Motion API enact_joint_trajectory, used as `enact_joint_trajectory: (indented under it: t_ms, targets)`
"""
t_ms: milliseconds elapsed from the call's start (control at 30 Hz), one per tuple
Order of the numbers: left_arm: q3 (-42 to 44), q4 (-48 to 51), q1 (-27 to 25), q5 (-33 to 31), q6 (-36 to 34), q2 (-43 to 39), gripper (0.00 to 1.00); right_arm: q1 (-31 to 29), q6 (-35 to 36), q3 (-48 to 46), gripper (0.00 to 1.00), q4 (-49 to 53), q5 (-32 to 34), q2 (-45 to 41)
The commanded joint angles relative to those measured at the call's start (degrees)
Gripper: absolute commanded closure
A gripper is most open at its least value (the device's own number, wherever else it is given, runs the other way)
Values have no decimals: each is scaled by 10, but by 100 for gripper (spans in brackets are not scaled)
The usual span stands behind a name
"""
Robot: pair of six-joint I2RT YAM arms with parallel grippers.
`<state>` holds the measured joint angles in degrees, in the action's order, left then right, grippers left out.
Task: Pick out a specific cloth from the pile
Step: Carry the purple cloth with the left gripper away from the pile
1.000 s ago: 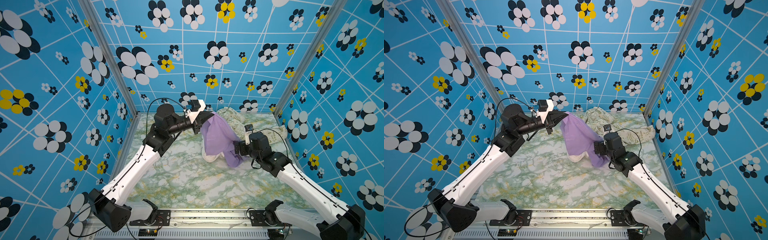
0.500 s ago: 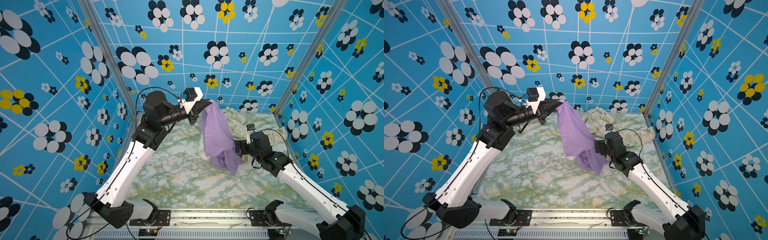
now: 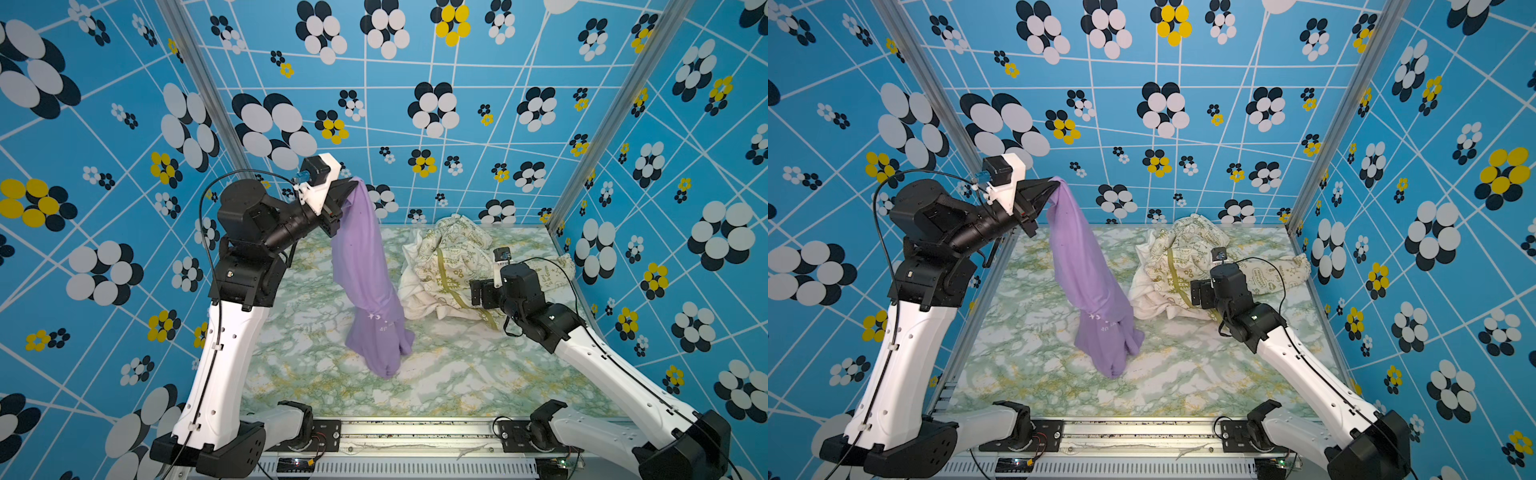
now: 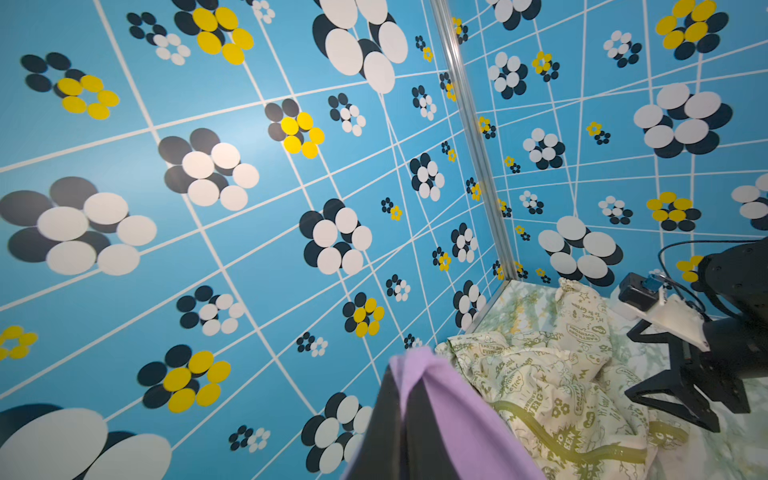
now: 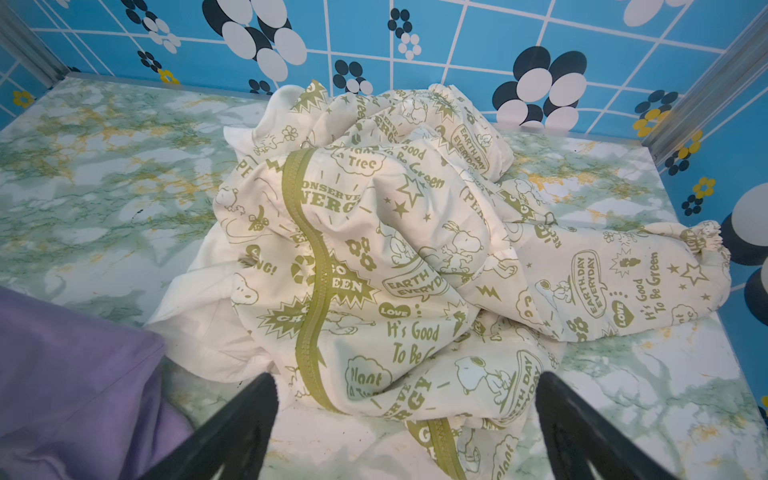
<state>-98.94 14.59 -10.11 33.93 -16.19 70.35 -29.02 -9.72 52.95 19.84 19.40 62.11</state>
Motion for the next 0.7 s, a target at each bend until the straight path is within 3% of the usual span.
enact_joint_trajectory:
  t_ms: [0, 467, 667]
  targets:
    - [30, 0, 29, -16, -3, -22, 100, 5, -2, -2, 1, -16, -8, 4]
    - [180, -69, 121, -32, 37, -8, 100, 5, -2, 13, 1, -20, -39, 27]
    - [152, -112, 160, -37, 61, 58, 100, 5, -2, 16, 1, -23, -43, 32]
